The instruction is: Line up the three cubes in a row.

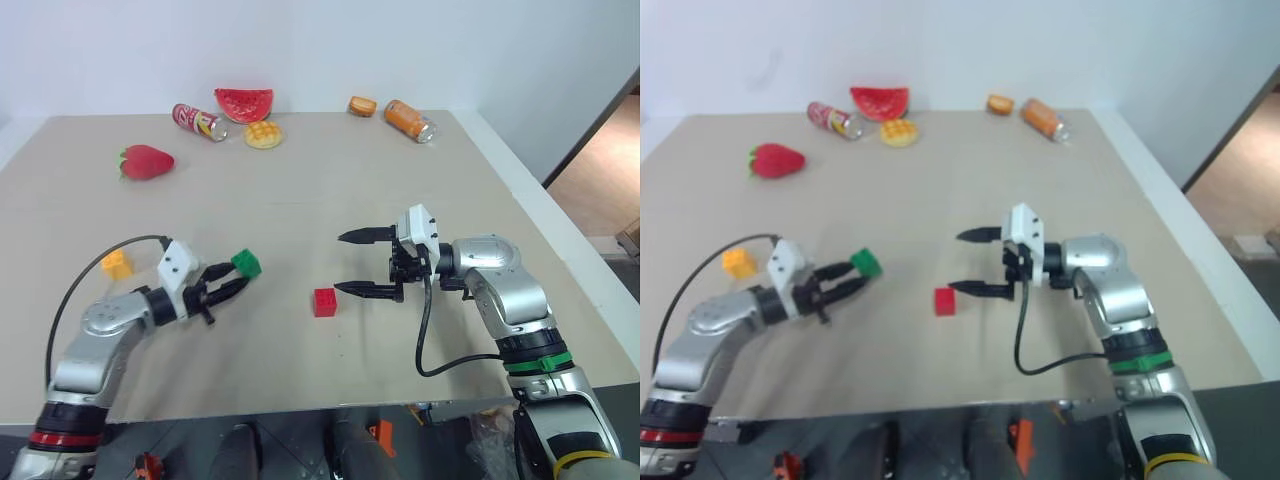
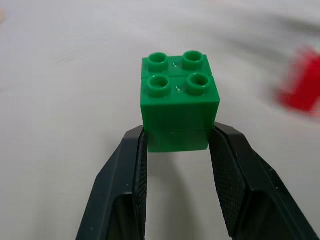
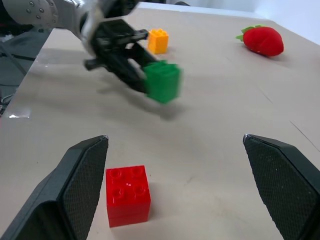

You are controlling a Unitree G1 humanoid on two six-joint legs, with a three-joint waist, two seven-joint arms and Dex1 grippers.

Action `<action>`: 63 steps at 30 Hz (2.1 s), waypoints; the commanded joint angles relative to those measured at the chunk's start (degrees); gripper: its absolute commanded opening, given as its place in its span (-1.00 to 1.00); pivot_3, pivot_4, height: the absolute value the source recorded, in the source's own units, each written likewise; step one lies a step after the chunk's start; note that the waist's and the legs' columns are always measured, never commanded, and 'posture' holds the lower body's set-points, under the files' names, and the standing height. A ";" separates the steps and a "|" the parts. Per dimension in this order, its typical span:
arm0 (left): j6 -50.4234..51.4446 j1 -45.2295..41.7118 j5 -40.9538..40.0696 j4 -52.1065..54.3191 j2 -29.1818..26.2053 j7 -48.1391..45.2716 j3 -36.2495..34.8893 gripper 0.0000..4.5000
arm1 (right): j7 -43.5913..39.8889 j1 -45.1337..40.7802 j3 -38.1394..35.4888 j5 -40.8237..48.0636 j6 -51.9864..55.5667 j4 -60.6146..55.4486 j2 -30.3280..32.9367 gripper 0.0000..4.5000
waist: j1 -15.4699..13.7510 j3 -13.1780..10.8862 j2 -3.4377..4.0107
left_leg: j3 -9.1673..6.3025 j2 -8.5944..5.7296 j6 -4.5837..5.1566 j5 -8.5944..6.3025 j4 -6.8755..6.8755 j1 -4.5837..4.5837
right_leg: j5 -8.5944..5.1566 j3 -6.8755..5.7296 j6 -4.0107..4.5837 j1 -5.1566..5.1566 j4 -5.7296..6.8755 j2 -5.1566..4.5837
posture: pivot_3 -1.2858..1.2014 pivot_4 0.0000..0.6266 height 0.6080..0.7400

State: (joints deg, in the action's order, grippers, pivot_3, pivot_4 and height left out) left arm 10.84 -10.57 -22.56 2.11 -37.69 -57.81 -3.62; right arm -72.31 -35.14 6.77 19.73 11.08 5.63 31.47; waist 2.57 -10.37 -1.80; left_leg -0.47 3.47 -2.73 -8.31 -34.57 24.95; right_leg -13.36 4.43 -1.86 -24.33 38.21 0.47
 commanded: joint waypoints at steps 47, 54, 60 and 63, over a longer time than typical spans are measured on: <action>-21.10 -16.43 4.39 -28.85 5.45 -25.63 9.48 0.59 | 5.97 5.13 -6.24 5.99 6.70 -13.54 6.01 1.00 | 0.07 0.00 0.02 | 0.09 0.08 0.13 0.07 -0.30 0.06 | 0.27 0.12 -0.03 0.00 0.02 0.10 | 0.03 -0.52 1.00; -18.61 -11.43 0.78 -21.15 2.32 -26.72 6.54 0.97 | 5.62 4.55 -5.90 5.98 6.62 -13.01 5.84 1.00 | 0.19 0.00 0.02 | 0.08 0.09 0.12 0.06 -0.20 0.09 | 0.18 0.13 -0.04 -0.05 0.01 0.11 | 0.03 -0.52 1.00; -19.11 -6.35 0.17 -20.20 -4.73 -23.97 -0.58 0.97 | 5.22 4.05 -5.89 6.09 6.53 -12.79 5.93 1.00 | 0.20 -0.01 0.02 | 0.09 0.16 0.12 0.06 -0.17 0.04 | 0.18 0.12 0.03 -0.08 0.03 0.14 | 0.03 -0.52 1.00; -18.35 -5.45 0.46 -21.63 -5.96 -18.44 -5.19 0.97 | 5.03 3.99 -5.88 6.20 6.43 -12.72 5.76 1.00 | 0.07 -0.01 0.02 | 0.12 0.16 0.12 0.06 -0.17 0.05 | 0.18 0.12 0.03 -0.08 0.02 0.10 | 0.03 -0.52 1.00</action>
State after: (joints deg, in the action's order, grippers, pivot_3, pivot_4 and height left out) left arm -7.57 -16.27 -20.93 -19.23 -42.56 -79.21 -5.47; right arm -67.07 -29.94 2.23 24.67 18.30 -6.49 36.97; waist 2.64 -10.38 -1.77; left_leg -0.35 3.62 -2.61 -8.25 -34.74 25.01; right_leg -13.18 4.55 -1.82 -24.41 38.23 0.56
